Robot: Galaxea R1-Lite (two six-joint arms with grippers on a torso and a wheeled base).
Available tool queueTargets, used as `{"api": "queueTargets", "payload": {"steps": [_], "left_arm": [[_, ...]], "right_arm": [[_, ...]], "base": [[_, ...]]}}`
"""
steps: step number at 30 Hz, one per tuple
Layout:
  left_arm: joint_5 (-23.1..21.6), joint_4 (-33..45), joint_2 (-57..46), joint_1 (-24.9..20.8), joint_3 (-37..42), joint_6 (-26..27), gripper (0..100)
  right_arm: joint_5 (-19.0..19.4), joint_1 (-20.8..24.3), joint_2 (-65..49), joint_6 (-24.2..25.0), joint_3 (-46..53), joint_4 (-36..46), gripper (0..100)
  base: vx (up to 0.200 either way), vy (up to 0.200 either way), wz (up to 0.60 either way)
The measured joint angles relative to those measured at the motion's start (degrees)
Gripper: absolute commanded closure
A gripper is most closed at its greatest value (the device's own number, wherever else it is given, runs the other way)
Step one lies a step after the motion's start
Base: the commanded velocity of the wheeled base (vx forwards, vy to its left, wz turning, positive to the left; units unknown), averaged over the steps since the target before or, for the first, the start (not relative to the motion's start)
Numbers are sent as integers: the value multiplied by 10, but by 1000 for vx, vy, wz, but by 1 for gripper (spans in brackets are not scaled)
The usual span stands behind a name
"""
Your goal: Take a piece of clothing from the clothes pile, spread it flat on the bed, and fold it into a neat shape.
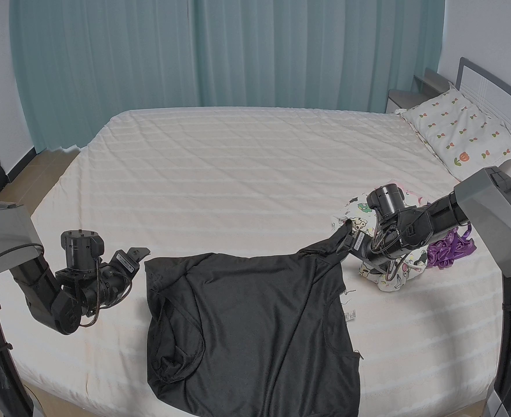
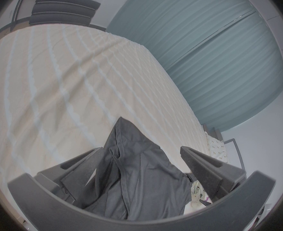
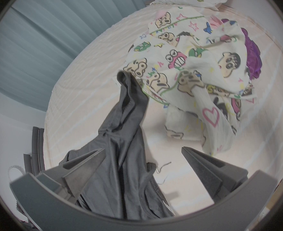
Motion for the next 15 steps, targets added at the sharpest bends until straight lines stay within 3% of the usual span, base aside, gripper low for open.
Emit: {"api": "queueTargets", "payload": {"steps": [5, 10, 15], "left_arm": [[-16, -17, -16, -10, 41, -3, 0], [-29, -57, -23, -18, 85, -4, 0], [-44, -94, -25, -26, 133, -4, 0]], "right_arm": [[8, 6, -30, 4, 84, -58, 0], [16, 15, -69, 1, 209, -186, 0], [26, 25, -111, -2, 348, -318, 0]], "base": [[0, 0, 0], [0, 0, 0], [-200, 0, 0]]}}
